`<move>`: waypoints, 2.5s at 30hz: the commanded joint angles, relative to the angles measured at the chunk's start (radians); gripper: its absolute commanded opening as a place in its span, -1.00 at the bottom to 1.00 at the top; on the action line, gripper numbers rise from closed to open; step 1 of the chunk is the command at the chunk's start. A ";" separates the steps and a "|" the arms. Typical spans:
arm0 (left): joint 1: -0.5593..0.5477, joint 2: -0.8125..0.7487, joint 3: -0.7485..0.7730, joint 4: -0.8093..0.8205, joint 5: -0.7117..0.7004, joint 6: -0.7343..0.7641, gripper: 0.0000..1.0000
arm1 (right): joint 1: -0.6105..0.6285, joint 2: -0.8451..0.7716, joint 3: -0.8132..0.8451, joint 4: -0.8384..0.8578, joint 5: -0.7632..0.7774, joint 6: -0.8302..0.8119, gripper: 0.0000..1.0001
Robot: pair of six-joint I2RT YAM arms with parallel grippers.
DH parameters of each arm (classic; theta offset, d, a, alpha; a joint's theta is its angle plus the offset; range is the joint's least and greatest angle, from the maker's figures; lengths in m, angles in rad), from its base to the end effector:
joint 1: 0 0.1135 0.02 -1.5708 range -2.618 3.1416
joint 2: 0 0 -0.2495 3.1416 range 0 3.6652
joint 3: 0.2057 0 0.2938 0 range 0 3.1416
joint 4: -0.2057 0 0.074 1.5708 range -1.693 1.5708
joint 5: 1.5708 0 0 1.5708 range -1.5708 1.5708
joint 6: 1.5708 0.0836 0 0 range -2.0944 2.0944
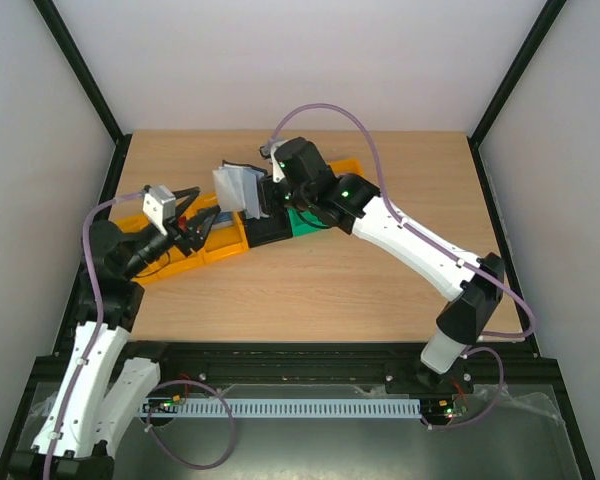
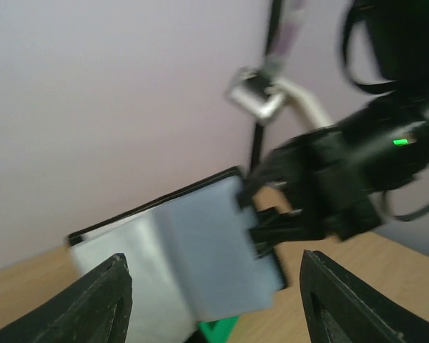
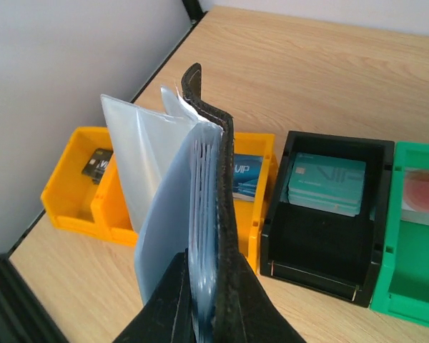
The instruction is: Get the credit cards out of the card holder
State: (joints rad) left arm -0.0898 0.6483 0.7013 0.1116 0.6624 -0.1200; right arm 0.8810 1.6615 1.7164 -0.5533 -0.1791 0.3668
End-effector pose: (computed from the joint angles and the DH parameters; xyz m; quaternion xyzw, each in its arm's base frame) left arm 0.2376 -0.0730 0.3622 0.2388 0.6151 -0.2846 0.6954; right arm 0.2836 0.3672 0.3630 -0.2619 0.8165 0.3597 0.3681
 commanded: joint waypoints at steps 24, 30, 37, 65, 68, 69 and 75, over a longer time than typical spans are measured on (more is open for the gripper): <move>-0.300 0.209 0.123 -0.197 -0.594 0.181 0.25 | 0.057 0.006 0.139 -0.019 -0.092 0.042 -0.97; -0.174 0.169 0.132 -0.225 -0.398 0.091 0.48 | -0.021 -0.093 0.017 0.079 -0.324 0.002 -0.97; -0.076 0.042 0.072 -0.104 0.078 -0.032 0.99 | -0.055 -0.188 -0.042 0.064 -0.537 -0.149 -0.97; -0.131 0.023 0.032 0.109 0.404 -0.188 -0.95 | -0.077 -0.390 -0.263 0.264 -0.834 -0.240 -0.52; -0.131 0.010 0.033 0.097 0.391 -0.174 -0.95 | -0.088 -0.417 -0.289 0.237 -0.760 -0.293 -0.23; -0.130 0.005 0.031 0.094 0.384 -0.169 -0.95 | -0.095 -0.427 -0.299 0.236 -0.746 -0.304 -0.19; -0.130 -0.002 0.022 0.098 0.362 -0.160 -0.95 | -0.108 -0.464 -0.350 0.257 -0.643 -0.319 -0.14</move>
State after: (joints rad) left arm -0.2207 0.6590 0.7319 0.1852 1.0355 -0.2966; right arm 0.7795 1.2232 1.3918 -0.3378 -0.9092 0.0738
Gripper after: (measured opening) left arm 0.050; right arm 0.427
